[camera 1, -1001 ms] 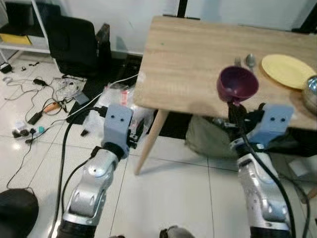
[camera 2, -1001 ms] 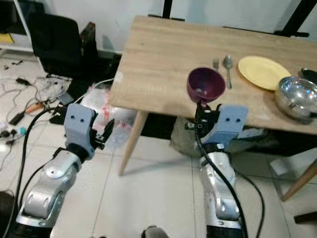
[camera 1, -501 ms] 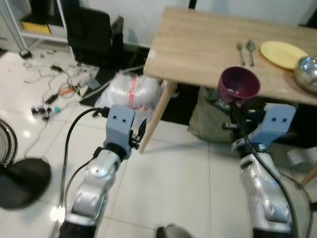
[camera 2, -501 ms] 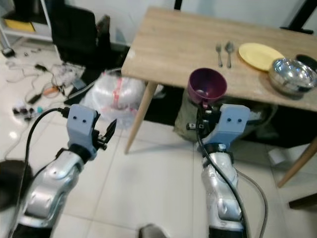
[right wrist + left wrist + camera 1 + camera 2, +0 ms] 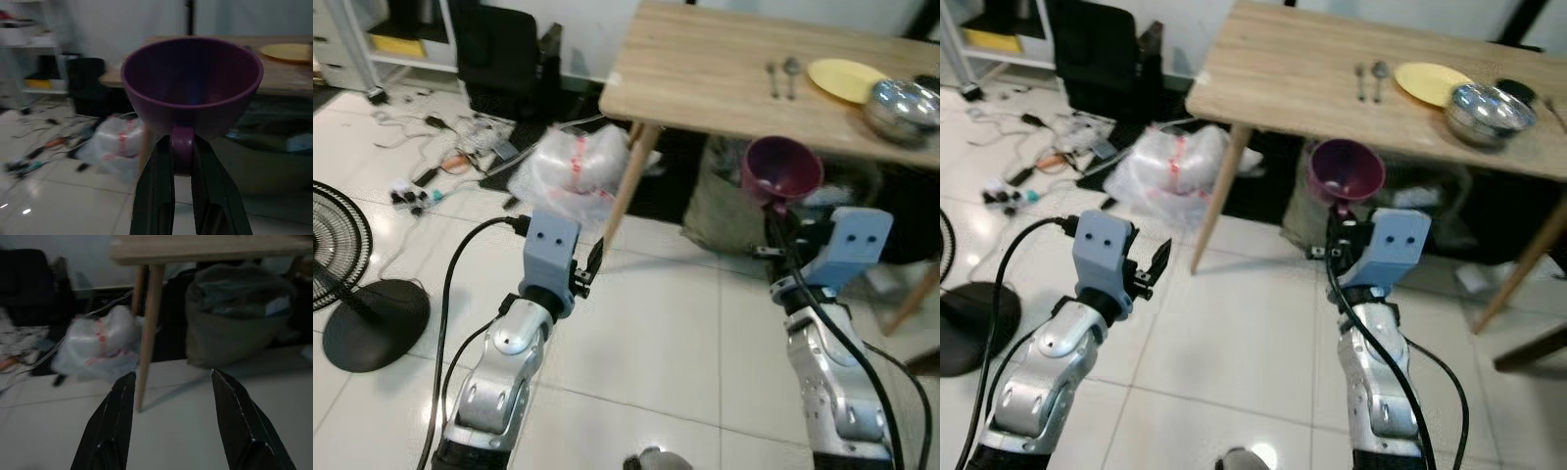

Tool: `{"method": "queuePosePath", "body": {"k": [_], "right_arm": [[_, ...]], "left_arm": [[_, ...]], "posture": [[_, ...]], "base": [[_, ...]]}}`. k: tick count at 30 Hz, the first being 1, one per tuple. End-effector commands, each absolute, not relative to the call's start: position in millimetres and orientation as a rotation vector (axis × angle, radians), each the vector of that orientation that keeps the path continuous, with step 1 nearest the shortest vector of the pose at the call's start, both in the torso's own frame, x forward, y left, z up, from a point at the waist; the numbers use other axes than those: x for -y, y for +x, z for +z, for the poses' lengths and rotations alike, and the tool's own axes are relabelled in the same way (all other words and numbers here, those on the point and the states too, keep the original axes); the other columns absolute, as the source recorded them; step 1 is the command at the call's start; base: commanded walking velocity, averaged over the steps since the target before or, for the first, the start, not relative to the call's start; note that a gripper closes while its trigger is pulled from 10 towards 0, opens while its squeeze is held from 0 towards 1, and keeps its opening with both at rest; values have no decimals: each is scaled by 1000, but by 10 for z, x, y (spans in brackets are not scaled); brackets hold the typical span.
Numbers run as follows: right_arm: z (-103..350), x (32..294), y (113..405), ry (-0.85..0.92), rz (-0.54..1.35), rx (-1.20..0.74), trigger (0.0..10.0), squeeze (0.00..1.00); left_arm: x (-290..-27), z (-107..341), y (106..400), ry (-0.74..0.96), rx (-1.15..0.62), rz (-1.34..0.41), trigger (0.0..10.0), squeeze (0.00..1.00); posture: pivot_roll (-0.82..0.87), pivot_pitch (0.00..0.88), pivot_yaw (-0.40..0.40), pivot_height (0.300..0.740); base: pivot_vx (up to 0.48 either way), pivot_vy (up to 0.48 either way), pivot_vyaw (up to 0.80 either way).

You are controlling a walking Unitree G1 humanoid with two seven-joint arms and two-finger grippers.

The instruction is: Setting the table

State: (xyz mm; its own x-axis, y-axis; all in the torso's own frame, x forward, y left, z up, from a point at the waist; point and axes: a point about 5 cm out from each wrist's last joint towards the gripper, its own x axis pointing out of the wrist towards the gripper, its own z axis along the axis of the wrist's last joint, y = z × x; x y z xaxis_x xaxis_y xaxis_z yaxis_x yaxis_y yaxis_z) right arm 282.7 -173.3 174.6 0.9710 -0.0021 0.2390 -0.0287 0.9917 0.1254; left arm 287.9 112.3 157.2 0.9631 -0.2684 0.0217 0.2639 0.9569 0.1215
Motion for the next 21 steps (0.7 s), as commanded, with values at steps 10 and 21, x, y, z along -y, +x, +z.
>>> {"method": "queuePosePath", "body": {"k": [10, 21], "right_arm": [[1738, 1768, 2803, 111, 2, 240, 10000, 0], [1735, 1766, 2800, 110, 5, 236, 10000, 0]], "left_arm": [[-1124, 1523, 2878, 117, 22, -270, 10000, 0], [-1130, 1516, 2870, 114, 19, -264, 10000, 0]], "posture": [[-148, 33, 0, 740], [-148, 35, -6, 740]], "base": [[-347, 0, 0], [-182, 0, 0]]}}
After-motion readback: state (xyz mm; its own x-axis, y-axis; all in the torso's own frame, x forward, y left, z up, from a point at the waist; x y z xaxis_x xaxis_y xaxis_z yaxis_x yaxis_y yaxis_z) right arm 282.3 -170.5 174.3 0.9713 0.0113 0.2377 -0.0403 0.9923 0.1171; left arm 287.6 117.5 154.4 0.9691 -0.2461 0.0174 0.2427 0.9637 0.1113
